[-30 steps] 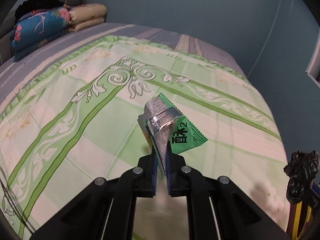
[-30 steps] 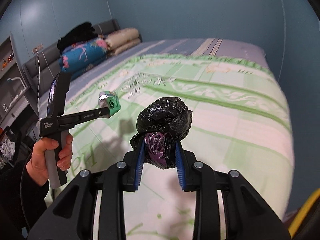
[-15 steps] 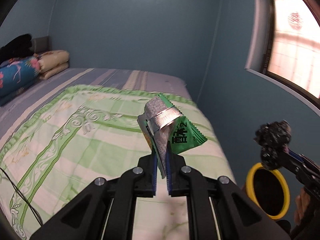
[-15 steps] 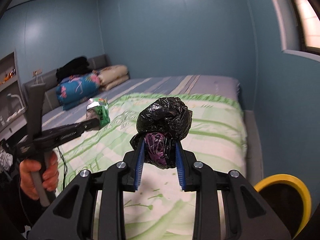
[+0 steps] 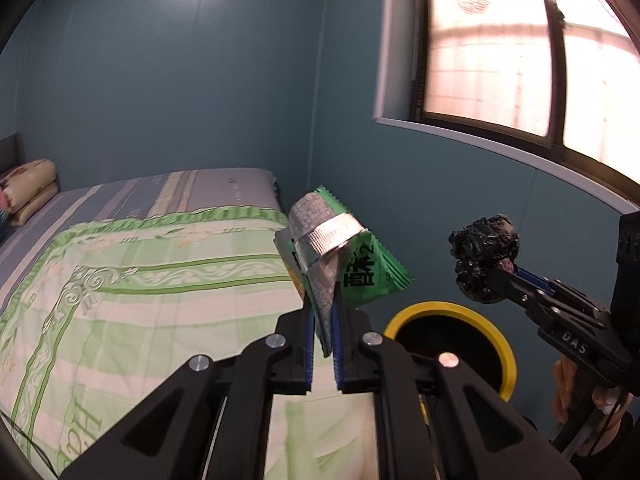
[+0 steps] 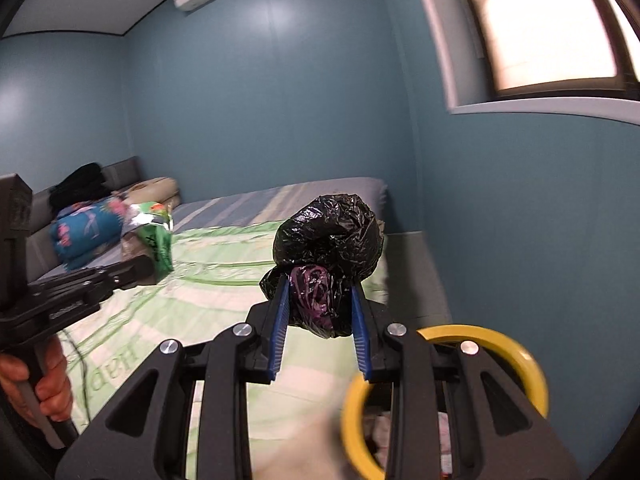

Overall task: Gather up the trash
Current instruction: 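Lift and carry the wrapper and black bag over the yellow bin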

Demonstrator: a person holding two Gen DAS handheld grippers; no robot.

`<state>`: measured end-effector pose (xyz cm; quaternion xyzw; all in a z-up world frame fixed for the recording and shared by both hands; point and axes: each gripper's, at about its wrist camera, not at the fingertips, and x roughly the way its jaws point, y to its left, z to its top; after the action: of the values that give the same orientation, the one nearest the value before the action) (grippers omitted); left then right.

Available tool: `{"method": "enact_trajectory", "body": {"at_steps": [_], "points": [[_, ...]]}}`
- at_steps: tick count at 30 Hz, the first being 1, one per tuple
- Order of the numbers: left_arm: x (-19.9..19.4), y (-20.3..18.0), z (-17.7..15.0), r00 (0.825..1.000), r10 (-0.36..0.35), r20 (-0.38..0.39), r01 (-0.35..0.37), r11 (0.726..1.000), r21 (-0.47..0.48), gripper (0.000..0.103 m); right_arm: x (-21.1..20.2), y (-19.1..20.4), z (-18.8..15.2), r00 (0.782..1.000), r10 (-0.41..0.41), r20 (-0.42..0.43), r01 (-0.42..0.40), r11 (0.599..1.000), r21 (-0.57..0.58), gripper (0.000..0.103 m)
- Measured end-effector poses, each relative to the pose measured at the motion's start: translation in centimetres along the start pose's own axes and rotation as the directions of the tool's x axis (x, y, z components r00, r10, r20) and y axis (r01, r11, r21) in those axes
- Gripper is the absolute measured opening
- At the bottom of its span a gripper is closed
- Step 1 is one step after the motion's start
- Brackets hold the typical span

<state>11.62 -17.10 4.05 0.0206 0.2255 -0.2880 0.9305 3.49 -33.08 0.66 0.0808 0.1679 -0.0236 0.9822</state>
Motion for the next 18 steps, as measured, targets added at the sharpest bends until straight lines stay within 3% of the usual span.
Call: {"method": "enact_trajectory", "body": {"at_steps": [9,18], "points": [[3.4,-6.6,0.0,0.996,-0.077,-0.034,0.079,0.992,0.096,0.007,-0.4,-5.8,-1.7,0.992,-0.124,-0.036,0.127,0.988,0.088,0.027],[10.4,-9.5,-1.8,0.978,-0.165,-0.125,0.175,0.982,0.07,0.007,1.7,-10.0,-3.7,0.971,-0.195,-0.136,0.218,0.96,0.178,0.027]]}}
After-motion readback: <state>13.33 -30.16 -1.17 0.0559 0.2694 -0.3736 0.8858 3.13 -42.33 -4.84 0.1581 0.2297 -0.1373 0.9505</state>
